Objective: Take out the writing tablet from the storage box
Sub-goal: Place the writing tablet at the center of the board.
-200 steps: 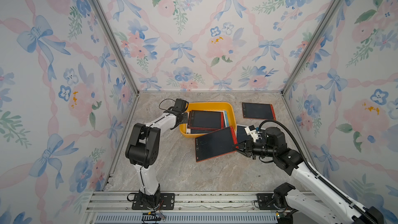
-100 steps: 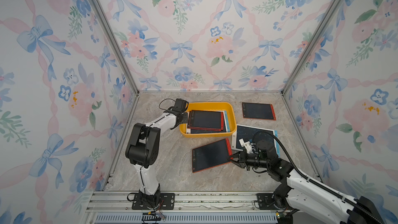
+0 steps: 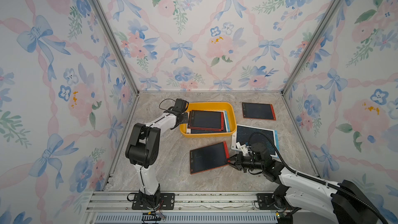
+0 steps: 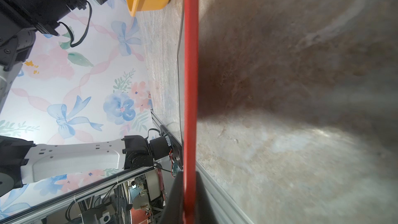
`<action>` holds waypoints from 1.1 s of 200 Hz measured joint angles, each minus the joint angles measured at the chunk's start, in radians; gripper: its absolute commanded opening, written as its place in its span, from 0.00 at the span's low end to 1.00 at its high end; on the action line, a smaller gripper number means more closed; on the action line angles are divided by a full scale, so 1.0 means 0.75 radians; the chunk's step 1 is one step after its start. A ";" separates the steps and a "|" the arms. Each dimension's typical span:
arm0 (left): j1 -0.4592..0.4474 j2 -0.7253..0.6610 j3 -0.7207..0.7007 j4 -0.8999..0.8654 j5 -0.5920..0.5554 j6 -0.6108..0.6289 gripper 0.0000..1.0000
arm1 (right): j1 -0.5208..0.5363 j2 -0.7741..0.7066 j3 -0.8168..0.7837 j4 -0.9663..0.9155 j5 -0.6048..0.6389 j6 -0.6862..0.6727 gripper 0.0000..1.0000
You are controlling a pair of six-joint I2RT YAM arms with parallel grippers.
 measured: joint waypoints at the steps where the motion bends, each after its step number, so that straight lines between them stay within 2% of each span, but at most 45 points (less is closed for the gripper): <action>1: -0.001 0.000 0.000 0.000 0.000 0.000 0.02 | -0.002 0.001 0.000 -0.003 0.000 -0.004 0.08; 64: -0.005 0.000 0.000 0.000 0.004 0.000 0.02 | -0.083 0.054 -0.044 -0.070 -0.015 -0.120 0.19; 127: -0.005 0.000 0.000 0.000 0.004 0.000 0.02 | -0.086 0.143 -0.050 -0.079 -0.015 -0.161 0.31; 220: -0.005 0.000 0.000 0.000 0.004 0.000 0.01 | -0.086 0.214 -0.050 -0.079 -0.015 -0.188 0.39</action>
